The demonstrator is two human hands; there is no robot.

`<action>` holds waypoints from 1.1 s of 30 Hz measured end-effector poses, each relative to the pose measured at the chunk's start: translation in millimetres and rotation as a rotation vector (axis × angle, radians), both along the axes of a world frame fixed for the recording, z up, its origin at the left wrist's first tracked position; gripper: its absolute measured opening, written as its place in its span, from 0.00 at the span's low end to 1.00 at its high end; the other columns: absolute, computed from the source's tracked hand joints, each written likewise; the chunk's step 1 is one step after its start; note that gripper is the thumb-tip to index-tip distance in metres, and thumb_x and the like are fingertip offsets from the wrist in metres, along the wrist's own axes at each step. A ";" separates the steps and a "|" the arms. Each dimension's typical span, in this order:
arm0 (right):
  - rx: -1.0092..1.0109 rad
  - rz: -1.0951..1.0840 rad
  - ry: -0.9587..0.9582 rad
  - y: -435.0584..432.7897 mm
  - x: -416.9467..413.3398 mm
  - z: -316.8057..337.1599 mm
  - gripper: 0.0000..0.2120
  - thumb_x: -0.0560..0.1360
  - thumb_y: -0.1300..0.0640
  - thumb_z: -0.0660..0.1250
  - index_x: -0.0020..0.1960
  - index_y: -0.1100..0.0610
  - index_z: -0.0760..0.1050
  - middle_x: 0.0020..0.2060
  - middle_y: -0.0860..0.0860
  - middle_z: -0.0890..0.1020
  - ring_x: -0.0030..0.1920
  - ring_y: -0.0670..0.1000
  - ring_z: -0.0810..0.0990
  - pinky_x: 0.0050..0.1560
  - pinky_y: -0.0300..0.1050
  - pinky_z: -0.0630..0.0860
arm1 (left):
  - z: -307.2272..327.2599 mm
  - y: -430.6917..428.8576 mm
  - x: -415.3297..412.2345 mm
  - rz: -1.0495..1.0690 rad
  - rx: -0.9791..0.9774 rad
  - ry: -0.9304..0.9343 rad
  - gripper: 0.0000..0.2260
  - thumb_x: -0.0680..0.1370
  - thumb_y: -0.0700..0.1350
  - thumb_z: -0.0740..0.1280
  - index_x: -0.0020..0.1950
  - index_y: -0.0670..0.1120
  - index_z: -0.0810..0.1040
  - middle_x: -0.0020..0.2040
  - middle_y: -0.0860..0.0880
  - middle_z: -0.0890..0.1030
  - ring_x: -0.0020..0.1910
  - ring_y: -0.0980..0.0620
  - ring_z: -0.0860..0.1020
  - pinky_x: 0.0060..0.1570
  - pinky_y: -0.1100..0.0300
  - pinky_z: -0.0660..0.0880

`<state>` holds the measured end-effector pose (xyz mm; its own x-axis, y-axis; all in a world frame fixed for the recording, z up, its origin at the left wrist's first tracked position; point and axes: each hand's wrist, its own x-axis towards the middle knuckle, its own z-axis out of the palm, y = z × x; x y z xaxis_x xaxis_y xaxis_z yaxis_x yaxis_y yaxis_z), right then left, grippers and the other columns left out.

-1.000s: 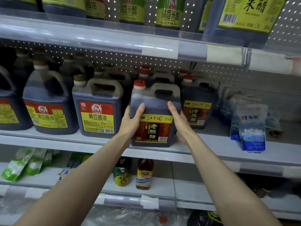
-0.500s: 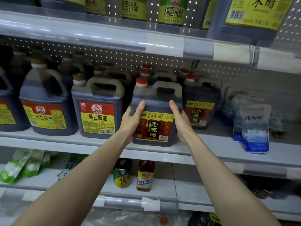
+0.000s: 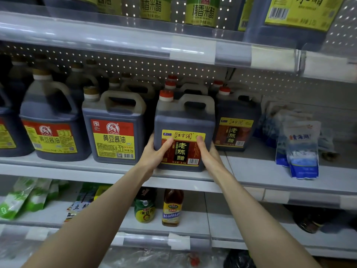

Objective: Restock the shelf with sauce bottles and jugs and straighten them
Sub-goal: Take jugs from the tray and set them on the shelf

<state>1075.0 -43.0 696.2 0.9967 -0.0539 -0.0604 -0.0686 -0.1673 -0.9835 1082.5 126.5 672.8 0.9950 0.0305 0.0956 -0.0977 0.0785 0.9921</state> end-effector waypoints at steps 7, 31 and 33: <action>0.008 -0.039 -0.039 -1.1 3.2 -17.6 0.30 0.78 0.39 0.57 0.76 0.48 0.57 0.70 0.50 0.71 0.67 0.50 0.71 0.59 0.39 0.65 | -17.8 3.8 4.3 -0.020 0.067 -0.023 0.26 0.74 0.51 0.69 0.71 0.49 0.68 0.59 0.53 0.79 0.57 0.59 0.77 0.56 0.64 0.74; -0.002 -0.077 -0.056 2.0 12.4 -20.8 0.29 0.78 0.40 0.57 0.76 0.48 0.57 0.69 0.50 0.72 0.67 0.51 0.72 0.58 0.40 0.67 | -20.8 1.3 12.9 0.005 -0.006 0.013 0.22 0.75 0.48 0.70 0.67 0.53 0.69 0.55 0.56 0.80 0.54 0.60 0.78 0.49 0.67 0.72; 0.006 -0.074 -0.056 1.5 12.7 -21.9 0.29 0.78 0.39 0.57 0.75 0.48 0.58 0.68 0.50 0.73 0.66 0.50 0.72 0.59 0.41 0.68 | -22.2 1.6 13.4 0.001 -0.008 0.018 0.23 0.75 0.49 0.70 0.68 0.53 0.69 0.55 0.55 0.80 0.55 0.59 0.78 0.50 0.66 0.72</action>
